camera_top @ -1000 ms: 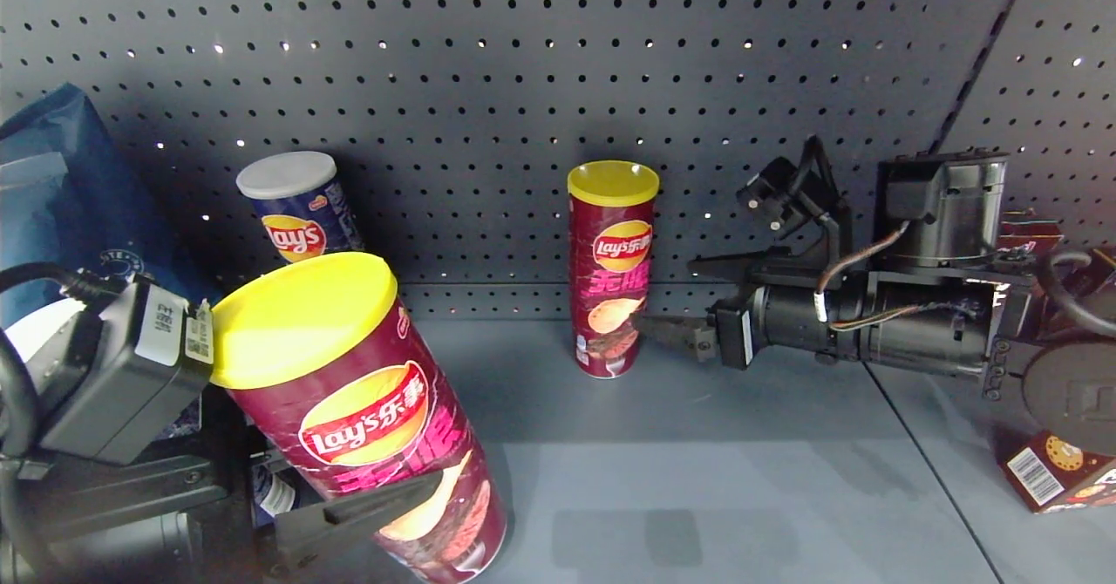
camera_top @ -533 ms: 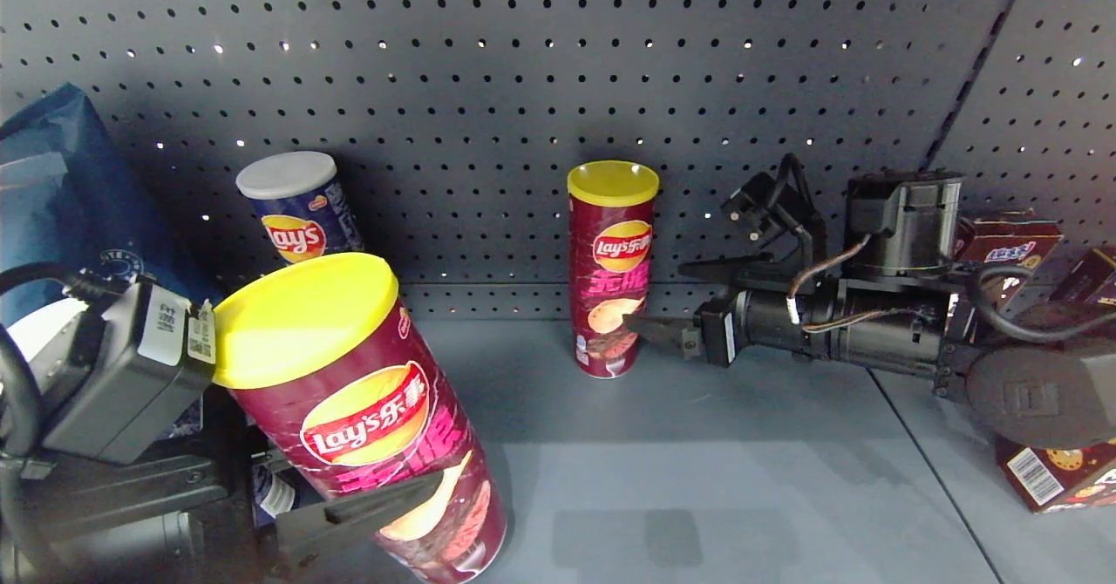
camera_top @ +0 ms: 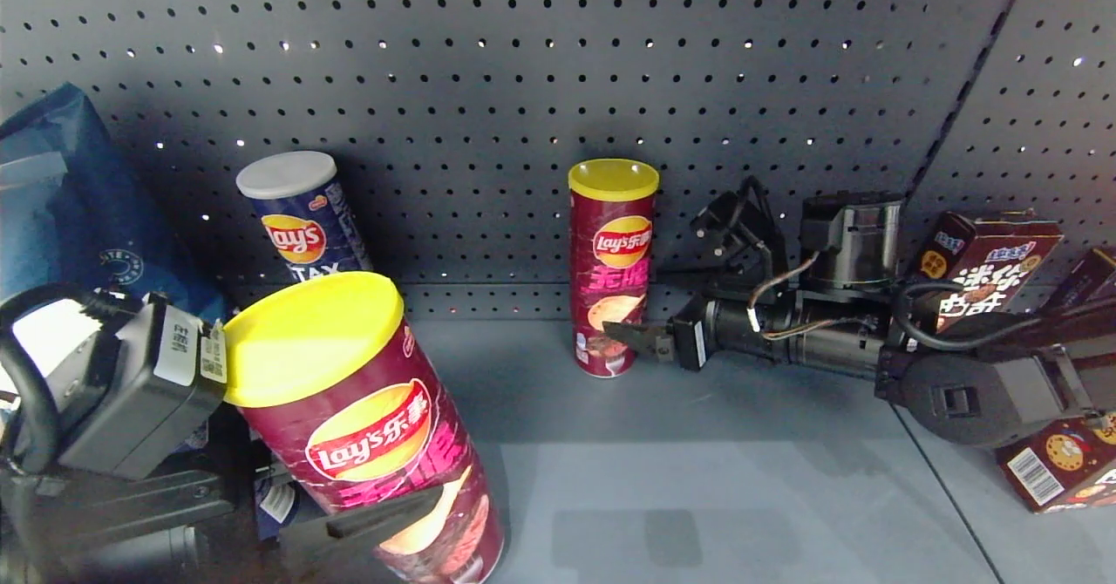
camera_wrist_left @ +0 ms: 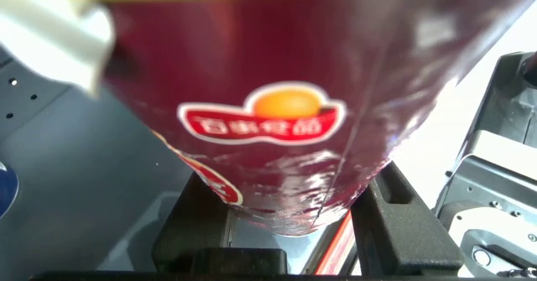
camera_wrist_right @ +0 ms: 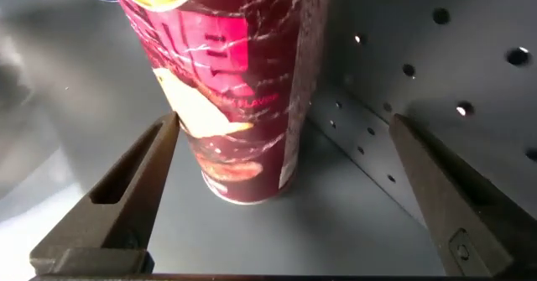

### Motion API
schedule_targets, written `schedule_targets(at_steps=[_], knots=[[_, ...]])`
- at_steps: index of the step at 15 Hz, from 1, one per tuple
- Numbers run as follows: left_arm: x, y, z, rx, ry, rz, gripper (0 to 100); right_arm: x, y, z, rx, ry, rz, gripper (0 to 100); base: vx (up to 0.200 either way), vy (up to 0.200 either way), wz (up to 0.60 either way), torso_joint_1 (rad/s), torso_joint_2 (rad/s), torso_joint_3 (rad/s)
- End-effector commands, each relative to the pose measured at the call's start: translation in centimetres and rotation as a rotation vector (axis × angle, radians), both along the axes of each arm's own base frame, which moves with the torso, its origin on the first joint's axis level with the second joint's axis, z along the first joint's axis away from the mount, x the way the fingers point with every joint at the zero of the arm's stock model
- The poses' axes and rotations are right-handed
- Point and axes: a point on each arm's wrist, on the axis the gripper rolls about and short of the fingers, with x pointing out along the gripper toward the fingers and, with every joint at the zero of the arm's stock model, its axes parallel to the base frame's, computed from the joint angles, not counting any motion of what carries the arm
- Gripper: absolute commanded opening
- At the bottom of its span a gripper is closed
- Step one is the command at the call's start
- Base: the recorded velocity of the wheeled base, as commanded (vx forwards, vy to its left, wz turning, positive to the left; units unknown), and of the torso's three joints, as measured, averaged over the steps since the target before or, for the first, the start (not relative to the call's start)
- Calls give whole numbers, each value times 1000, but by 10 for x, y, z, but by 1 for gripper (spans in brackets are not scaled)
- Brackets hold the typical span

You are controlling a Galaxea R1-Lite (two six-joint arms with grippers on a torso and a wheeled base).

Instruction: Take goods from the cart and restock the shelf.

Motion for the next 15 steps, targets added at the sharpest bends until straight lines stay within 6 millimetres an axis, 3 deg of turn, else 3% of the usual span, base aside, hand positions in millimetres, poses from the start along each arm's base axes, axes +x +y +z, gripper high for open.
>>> schedule_targets(at_steps=[1,14,15], knots=[[0,0,-1,1,2,0,0,10,7,-4,-1,1,2,100,0,0,0,0,0,0],[3,2,6,-13,-20,18,0,18,27,-21,29,3,28,100,0,0,0,0,0,0],[3,2,6,-13,-20,18,0,21,28,-24,35,-9,27,0,0,0,0,0,0,0]])
